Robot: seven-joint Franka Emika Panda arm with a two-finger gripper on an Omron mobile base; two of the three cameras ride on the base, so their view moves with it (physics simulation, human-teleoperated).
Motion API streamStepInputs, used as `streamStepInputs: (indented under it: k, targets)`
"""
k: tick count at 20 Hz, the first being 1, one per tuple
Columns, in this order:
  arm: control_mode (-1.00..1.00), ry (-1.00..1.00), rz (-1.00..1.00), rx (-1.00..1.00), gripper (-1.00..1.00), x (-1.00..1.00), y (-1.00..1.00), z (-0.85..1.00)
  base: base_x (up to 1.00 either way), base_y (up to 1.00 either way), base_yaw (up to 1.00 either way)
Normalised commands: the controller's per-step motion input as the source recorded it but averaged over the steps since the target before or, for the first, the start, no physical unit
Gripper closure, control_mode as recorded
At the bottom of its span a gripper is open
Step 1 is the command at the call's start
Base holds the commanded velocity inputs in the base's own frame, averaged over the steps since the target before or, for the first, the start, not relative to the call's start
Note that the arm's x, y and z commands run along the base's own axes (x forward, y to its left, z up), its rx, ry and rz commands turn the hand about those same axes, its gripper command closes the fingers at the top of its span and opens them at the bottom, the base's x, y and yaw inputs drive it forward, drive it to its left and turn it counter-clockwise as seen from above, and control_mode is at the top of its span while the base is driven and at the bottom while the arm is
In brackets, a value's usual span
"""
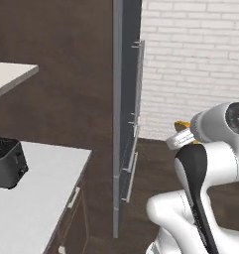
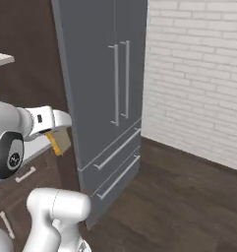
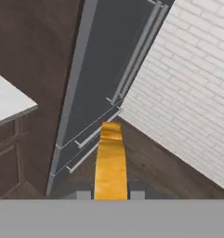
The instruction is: Start the toaster. Once the lever pops up, take the bread to the plate on the dining counter.
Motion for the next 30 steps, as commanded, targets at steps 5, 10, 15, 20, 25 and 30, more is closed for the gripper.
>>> streamStepInputs:
  k: [5, 10, 15, 20, 25, 30]
  targets:
    - [1.00, 0.00, 0.00, 0.00, 1.00, 0.00, 0.00, 0.00, 0.00, 0.00, -0.87]
    - [1.00, 0.00, 0.00, 0.00, 1.00, 0.00, 0.00, 0.00, 0.00, 0.00, -0.87]
    - [1.00, 0.00, 0.00, 0.00, 1.00, 0.00, 0.00, 0.00, 0.18, 0.00, -0.74]
    - [1.00, 0.00, 0.00, 0.00, 1.00, 0.00, 0.00, 0.00, 0.71, 0.13, -0.55]
    - [1.00, 0.00, 0.00, 0.00, 1.00, 0.00, 0.00, 0.00, 0.98, 0.40, -0.40]
    - [1.00, 0.00, 0.00, 0.00, 1.00, 0.00, 0.00, 0.00, 1.00, 0.20, -0.41]
